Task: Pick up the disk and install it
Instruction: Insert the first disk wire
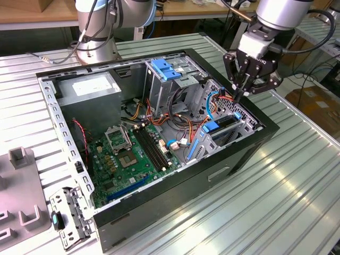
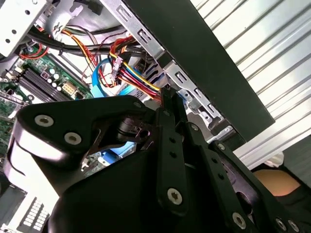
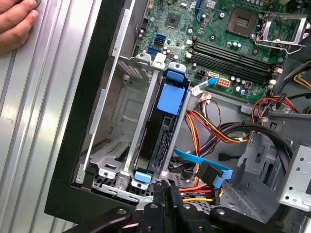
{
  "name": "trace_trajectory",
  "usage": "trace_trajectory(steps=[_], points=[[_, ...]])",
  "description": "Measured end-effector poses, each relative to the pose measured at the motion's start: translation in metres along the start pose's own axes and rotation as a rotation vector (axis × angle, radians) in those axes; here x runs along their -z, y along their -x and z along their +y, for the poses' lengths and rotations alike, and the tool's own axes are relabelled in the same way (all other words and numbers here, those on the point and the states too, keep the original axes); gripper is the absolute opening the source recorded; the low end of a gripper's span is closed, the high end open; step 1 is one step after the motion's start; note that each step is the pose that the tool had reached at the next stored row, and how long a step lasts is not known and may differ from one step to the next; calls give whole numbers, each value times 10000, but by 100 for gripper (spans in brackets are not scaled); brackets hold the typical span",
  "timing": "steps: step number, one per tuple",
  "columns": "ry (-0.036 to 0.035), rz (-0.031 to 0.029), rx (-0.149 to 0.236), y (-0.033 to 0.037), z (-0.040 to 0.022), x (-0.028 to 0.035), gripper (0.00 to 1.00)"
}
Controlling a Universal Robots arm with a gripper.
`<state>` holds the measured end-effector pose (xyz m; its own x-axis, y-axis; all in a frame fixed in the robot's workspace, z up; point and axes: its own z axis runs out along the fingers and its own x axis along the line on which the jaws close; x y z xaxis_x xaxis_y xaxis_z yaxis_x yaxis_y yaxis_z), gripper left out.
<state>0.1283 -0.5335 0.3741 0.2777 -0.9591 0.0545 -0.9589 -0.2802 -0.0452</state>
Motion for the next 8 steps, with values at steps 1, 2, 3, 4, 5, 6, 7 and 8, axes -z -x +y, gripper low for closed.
trace_trajectory(steps=[1, 2, 3, 4, 5, 6, 7, 8], points=[[11, 11, -175, 0, 1, -1, 16], [18, 16, -320, 0, 0, -4, 16], [28, 24, -507, 0, 0, -8, 16], [37, 32, -668, 0, 0, -11, 16], [49, 42, -895, 0, 1, -16, 16], [54, 46, -981, 1, 4, -18, 16], [60, 43, -999, 4, 15, -21, 16], [91, 35, -1000, 9, 31, -25, 16]])
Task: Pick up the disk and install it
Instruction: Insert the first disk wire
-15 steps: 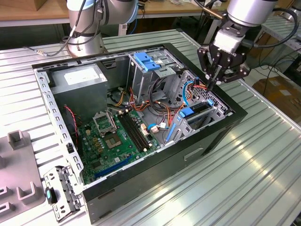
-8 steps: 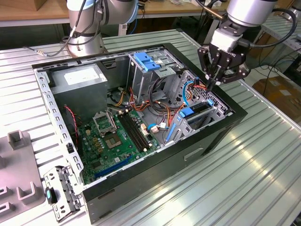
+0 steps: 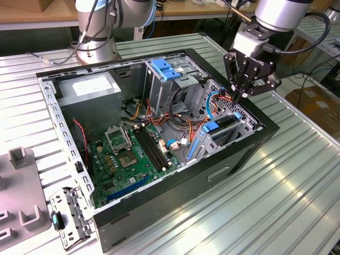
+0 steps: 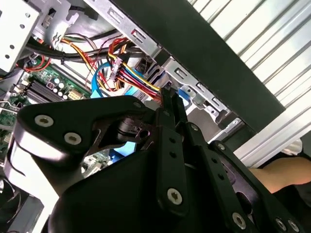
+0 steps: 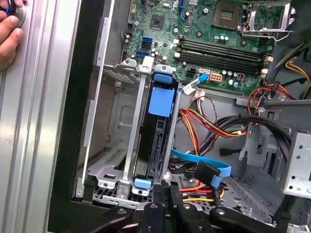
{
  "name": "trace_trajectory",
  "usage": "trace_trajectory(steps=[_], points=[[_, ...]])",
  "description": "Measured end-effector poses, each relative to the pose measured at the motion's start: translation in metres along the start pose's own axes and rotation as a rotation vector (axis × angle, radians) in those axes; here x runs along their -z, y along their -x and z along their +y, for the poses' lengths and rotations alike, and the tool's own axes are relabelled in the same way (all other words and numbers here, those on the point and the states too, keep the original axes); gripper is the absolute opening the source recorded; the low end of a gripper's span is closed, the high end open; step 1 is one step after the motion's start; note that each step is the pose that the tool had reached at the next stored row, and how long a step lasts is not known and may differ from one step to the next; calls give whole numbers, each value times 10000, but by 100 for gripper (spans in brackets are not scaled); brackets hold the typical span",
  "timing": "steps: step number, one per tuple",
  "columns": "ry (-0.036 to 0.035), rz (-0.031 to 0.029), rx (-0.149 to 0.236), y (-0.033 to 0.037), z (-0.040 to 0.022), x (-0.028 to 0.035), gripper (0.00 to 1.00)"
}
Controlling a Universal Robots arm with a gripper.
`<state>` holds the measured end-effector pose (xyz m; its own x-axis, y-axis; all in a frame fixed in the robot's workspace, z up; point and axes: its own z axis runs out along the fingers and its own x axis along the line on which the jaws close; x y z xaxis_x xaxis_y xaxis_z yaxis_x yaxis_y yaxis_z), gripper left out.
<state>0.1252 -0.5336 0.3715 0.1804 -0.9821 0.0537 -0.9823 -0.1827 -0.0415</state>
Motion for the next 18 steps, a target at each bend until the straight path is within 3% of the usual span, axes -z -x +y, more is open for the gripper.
trace_trajectory(steps=[2, 6, 12, 18], points=[[21, 2, -72, 5, 24, -4, 16], [66, 25, -671, 6, 26, -27, 16], [71, 24, -748, 20, 95, -50, 16], [89, 30, -1102, 11, 109, -78, 16]])
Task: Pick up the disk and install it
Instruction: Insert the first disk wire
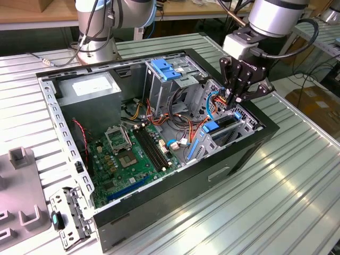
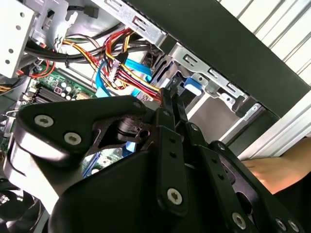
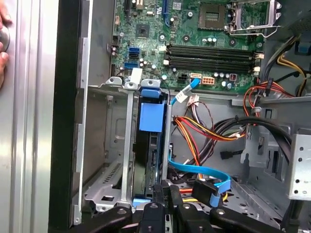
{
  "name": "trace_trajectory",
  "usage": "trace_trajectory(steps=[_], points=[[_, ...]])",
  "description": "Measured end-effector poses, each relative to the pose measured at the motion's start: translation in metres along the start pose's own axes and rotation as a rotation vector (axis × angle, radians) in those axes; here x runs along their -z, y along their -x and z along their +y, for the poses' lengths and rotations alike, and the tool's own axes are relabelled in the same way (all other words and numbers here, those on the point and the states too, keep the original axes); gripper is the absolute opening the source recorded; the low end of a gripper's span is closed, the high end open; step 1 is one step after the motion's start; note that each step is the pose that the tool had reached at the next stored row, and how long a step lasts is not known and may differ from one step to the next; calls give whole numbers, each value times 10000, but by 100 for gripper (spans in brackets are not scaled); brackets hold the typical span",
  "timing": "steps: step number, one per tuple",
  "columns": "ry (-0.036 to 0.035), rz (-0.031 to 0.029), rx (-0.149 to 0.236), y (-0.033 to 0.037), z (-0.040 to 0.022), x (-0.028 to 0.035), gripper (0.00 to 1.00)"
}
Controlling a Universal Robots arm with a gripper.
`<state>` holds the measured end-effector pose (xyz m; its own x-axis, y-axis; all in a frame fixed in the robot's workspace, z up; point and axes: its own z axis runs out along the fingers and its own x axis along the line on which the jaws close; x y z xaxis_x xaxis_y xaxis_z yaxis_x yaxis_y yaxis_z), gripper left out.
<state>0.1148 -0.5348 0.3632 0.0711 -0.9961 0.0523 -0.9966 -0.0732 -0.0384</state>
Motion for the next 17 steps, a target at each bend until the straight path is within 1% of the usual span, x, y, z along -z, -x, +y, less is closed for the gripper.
trace_trajectory(steps=[3, 4, 6, 7, 8, 9, 12, 14, 17], points=[[-3, -46, 0, -8, 14, -10, 16], [-7, -101, -2, -21, 16, -16, 16], [-19, -247, -9, -57, 26, -23, 16], [-26, -343, -12, -73, 34, -29, 16], [-29, -389, -13, -76, 35, -33, 16], [-30, -401, -12, -78, 36, -39, 16], [-35, -404, -1, -112, 49, -48, 16], [-44, -408, 77, -122, 58, -51, 16], [-68, -416, 292, -132, 71, -57, 16]])
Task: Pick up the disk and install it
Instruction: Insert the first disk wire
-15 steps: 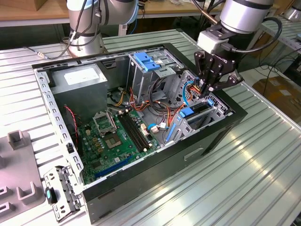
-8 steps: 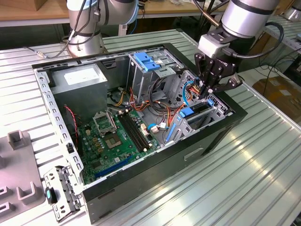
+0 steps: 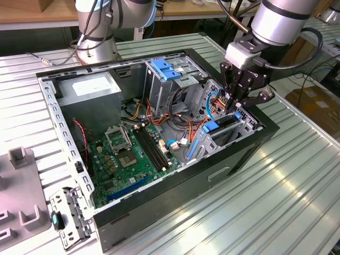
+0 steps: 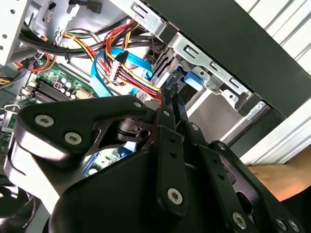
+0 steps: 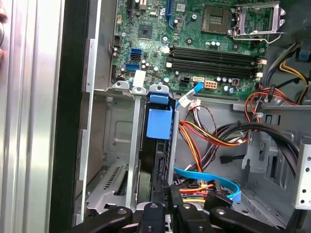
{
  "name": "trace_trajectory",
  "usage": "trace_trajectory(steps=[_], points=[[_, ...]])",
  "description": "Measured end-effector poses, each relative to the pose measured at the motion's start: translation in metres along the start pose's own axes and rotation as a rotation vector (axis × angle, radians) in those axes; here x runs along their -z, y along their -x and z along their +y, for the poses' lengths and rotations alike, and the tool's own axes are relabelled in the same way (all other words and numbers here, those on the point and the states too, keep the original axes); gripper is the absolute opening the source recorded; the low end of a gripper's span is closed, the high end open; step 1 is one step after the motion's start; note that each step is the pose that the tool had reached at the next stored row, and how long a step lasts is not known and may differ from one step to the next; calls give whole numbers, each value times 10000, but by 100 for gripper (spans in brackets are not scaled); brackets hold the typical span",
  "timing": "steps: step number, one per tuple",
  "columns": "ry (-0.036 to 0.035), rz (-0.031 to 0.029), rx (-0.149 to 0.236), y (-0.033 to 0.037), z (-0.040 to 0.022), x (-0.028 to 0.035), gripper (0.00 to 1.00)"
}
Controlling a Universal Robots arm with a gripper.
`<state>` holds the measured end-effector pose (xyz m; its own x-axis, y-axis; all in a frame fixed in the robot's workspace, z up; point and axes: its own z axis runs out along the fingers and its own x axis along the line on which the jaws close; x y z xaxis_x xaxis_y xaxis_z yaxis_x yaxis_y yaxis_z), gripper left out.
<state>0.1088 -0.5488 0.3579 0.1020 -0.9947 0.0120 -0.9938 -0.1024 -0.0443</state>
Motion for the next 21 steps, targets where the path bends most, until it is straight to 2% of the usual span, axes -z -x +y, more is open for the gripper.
trace_trajectory(steps=[2, 11, 18, 21], points=[[-14, 0, 2, -17, 18, -18, 16], [-14, 4, -22, -32, 22, -58, 16], [-8, 28, -564, -34, 23, -70, 16], [-7, 29, -612, -34, 23, -71, 16]])
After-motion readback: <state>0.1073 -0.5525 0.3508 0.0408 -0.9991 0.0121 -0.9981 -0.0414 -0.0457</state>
